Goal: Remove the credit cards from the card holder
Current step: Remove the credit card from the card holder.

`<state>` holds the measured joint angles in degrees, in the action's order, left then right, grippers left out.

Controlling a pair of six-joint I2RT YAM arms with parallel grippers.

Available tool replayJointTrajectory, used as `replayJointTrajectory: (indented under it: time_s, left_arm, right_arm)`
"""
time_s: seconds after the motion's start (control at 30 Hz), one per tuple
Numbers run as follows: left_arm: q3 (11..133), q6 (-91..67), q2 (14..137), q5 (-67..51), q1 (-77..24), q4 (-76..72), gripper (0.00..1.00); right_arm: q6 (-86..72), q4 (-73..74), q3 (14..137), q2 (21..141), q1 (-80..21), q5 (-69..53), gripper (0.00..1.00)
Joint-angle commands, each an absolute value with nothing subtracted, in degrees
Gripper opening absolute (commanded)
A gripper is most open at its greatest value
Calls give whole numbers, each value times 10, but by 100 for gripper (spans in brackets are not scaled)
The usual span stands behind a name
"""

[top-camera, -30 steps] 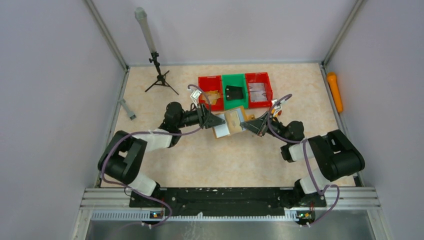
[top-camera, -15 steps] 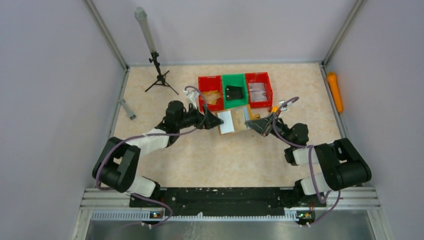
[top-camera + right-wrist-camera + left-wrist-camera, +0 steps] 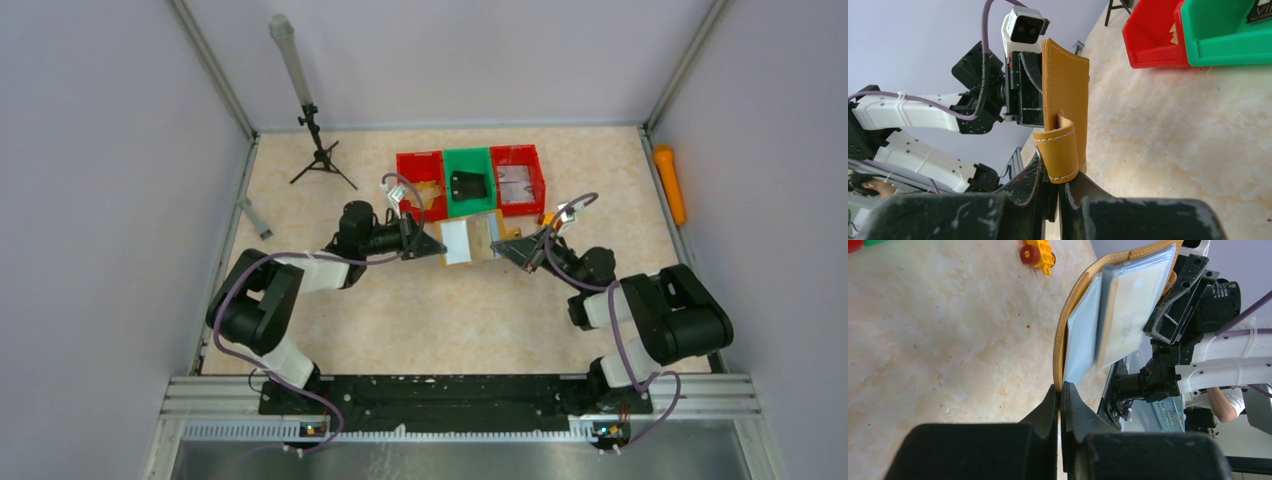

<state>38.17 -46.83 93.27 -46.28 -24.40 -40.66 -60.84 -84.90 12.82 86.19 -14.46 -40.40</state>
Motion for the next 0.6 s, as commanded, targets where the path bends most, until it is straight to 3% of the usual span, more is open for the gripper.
replayJointTrajectory:
  time_s: [0.0,0.23,0.57]
  left_arm:
    - [402,-463,920,-468,-246,-439,0]
    - [401,-454,914,-463,-246,-429,0]
    - [396,-455,902,-464,-245,-434,0]
  right_arm:
    - [-633,-961,141,879,-149,-435,3]
    - [-626,-947,144,876,-156,-433,8]
    - [-612,-923,145,864,-159,-430,29]
